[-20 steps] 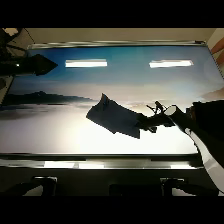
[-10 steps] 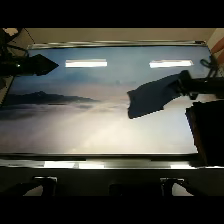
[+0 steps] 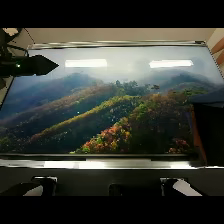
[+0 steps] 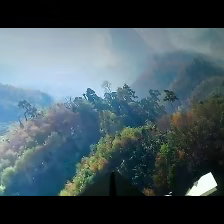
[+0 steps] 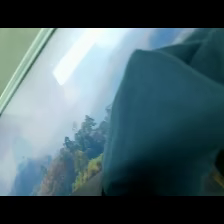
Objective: Fold the shirts.
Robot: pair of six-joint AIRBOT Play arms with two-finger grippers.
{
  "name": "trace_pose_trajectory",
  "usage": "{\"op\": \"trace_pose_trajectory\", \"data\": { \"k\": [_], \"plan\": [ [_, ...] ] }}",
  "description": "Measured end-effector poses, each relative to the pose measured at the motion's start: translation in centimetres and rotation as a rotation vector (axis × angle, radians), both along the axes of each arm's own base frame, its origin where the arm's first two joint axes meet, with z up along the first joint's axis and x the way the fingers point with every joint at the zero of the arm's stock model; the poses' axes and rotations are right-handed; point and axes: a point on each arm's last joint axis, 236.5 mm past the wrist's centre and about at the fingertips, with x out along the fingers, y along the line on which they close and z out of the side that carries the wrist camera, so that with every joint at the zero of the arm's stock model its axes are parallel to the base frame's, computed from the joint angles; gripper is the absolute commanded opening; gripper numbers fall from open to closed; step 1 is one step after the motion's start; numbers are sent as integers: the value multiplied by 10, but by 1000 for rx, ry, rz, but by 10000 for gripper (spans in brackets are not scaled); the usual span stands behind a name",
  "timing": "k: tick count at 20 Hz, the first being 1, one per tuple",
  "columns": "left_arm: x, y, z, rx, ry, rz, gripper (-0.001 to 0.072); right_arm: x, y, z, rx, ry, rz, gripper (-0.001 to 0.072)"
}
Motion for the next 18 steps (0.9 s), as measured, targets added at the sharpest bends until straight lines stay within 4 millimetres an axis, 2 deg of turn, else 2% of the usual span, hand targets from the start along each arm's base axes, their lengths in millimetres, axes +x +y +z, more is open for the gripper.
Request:
{"op": "trace_pose_trajectory", "data": {
  "k": [3,7,9,11,13,17,18],
  "plan": [
    [0,0,0,9,-8,-7,24,-35,-15,-7,43,72,-46,49],
    [0,0,0,14,-12,-12,24,-71,-36,-16,91,139,-145,49],
    [0,0,0,15,-13,-13,24,-93,-51,-30,93,222,-226,49],
    [0,0,0,16,-14,-13,24,-121,-67,-53,87,341,-315,49],
    [0,0,0,16,-14,-14,24,-148,-72,-83,107,467,-378,49],
    [0,0,0,16,-14,-14,24,-189,-56,-155,221,683,-416,60],
    [0,0,0,16,-14,-14,24,-197,-51,-173,243,720,-424,334]
  ]
}}
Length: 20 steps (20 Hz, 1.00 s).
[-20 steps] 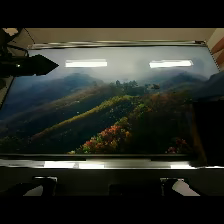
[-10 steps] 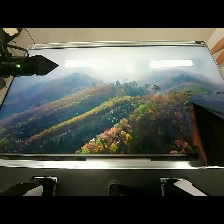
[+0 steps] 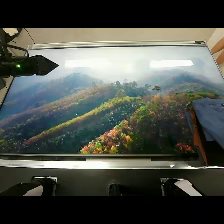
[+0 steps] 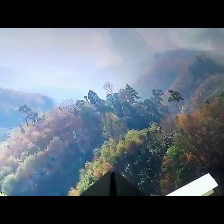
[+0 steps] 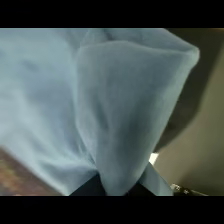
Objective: Fold the shirts.
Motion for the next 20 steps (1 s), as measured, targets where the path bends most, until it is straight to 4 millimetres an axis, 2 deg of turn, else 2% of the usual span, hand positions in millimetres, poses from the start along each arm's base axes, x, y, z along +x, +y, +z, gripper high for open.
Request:
{"op": "trace_pose_trajectory", "data": {
  "k": [1,2,4,6,8,10,11,12,13,14,15,16,17,19,20],
  "plan": [
    [0,0,0,0,0,0,24,-7,2,-15,13,31,-11,663],
    [0,0,0,0,0,0,24,-12,4,-28,23,51,-17,703],
    [0,0,0,0,0,0,24,-14,0,-43,-4,56,-10,680],
    [1,-1,6,-8,-14,2,24,0,-20,-36,-101,-10,22,666],
    [7,-1,28,-36,-74,24,21,36,-48,-1,-260,-162,69,605],
    [17,0,58,-46,-178,62,20,90,-64,59,-453,-352,161,605],
    [23,4,69,-29,-221,99,21,118,-61,89,-532,-435,225,605],
    [29,9,71,6,-240,142,22,148,-48,117,-597,-518,305,605],
    [35,17,64,63,-237,189,24,177,-26,137,-631,-587,392,606],
    [40,24,52,130,-215,226,51,202,0,148,-640,-637,475,611],
    [43,32,32,213,-163,254,250,224,30,152,-628,-670,559,615],
    [43,39,7,285,-92,269,528,243,63,148,-593,-680,636,631],
    [39,47,-25,358,12,280,602,257,97,136,-539,-664,708,639],
    [20,61,-87,476,225,281,602,270,155,102,-414,-590,826,641],
    [8,63,-112,502,310,275,602,271,184,79,-338,-532,886,641]
  ]
}}
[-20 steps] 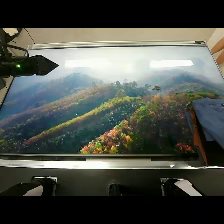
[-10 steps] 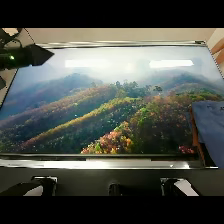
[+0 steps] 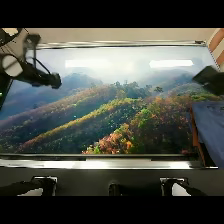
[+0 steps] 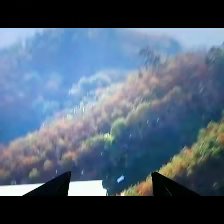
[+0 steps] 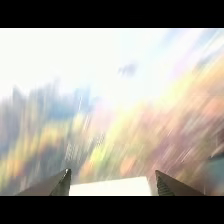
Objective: Fold the shirts.
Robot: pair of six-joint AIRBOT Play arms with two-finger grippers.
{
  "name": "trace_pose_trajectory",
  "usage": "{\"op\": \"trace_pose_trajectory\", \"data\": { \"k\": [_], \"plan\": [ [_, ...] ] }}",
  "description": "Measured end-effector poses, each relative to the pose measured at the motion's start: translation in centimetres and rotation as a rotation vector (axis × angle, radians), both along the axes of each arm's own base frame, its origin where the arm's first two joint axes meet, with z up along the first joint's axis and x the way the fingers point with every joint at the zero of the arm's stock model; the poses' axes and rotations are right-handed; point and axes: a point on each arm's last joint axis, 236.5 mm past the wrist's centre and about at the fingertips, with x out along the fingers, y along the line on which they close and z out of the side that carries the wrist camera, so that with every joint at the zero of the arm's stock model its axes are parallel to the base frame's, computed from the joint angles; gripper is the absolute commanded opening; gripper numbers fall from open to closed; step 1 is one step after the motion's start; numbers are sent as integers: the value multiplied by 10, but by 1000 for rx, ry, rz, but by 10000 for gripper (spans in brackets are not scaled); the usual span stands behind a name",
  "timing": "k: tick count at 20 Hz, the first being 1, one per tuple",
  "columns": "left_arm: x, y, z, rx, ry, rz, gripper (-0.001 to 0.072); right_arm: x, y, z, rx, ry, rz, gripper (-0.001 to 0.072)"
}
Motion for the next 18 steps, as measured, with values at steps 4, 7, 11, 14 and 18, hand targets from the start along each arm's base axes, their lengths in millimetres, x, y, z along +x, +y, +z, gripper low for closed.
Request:
{"op": "trace_pose_trajectory", "data": {
  "k": [4,7,11,14,18],
  "plan": [
    [-46,-8,-74,-18,219,52,602,-14,77,-61,-6,251,179,640],
    [-62,-8,-98,-17,285,76,602,-23,100,-78,-44,327,243,631],
    [-71,-9,-111,-21,321,89,602,-29,109,-85,-63,363,268,631],
    [-73,-9,-113,-20,329,92,602,-30,111,-87,-69,372,275,631],
    [-74,-9,-114,-21,332,96,602,-31,111,-88,-71,377,276,631]
  ]
}}
